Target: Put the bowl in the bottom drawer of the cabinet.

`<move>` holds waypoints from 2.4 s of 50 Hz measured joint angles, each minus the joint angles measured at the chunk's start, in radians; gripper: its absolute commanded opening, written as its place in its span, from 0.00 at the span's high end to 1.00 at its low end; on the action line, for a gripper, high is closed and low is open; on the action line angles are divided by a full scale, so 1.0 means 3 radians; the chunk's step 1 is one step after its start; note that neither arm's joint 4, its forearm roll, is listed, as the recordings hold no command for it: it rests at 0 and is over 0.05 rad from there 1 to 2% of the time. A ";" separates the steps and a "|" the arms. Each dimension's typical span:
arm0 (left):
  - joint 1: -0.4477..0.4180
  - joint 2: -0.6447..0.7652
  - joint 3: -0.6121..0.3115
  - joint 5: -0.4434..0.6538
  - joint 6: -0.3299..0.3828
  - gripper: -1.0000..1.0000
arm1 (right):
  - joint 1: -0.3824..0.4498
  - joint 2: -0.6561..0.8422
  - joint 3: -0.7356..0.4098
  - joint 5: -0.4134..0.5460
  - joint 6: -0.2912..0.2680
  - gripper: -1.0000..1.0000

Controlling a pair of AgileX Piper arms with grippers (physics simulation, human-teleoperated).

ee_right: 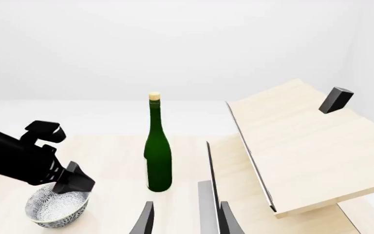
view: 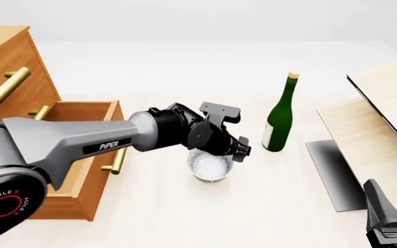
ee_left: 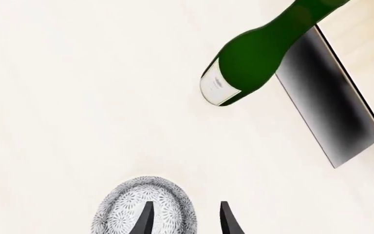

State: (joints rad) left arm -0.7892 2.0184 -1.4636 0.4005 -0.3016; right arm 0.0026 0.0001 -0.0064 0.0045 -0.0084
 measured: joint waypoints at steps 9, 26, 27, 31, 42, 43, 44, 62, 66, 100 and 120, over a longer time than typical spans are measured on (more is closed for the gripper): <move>-0.0022 0.0055 0.0011 -0.0045 -0.0047 0.00 | 0.0000 0.0000 0.0000 0.0000 0.0000 0.00; -0.0057 0.0152 0.0044 -0.0119 -0.0150 0.00 | 0.0000 0.0000 0.0000 0.0000 0.0000 0.00; -0.0059 0.0155 0.0049 -0.0125 -0.0156 0.00 | 0.0000 0.0000 0.0000 0.0000 0.0000 0.00; -0.0061 0.0166 0.0064 -0.0143 -0.0173 0.00 | 0.0000 0.0000 0.0000 0.0000 0.0000 0.00; -0.0048 0.0202 0.0089 -0.0182 -0.0210 0.00 | 0.0000 0.0000 0.0000 0.0000 0.0000 0.00; -0.0048 0.0206 0.0092 -0.0187 -0.0214 0.00 | 0.0000 0.0000 0.0000 0.0000 0.0000 0.00; -0.0048 0.0210 0.0094 -0.0192 -0.0218 0.00 | 0.0000 0.0000 0.0000 0.0000 0.0000 0.00; -0.0050 0.0258 0.0162 -0.0284 -0.0295 0.00 | 0.0000 0.0000 0.0000 0.0000 0.0000 0.00; -0.0055 0.0264 0.0195 -0.0326 -0.0319 0.00 | 0.0000 0.0000 0.0000 0.0000 0.0000 0.00; -0.0135 0.0344 0.0296 -0.0530 -0.0481 0.00 | 0.0000 0.0000 0.0000 0.0000 0.0000 0.00; -0.0129 0.0303 0.0311 -0.0548 -0.0477 1.00 | 0.0000 0.0000 0.0000 0.0000 0.0000 0.00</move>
State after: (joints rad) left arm -0.8279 2.1093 -1.3704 0.2361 -0.4448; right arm 0.0027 0.0001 -0.0064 0.0045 -0.0085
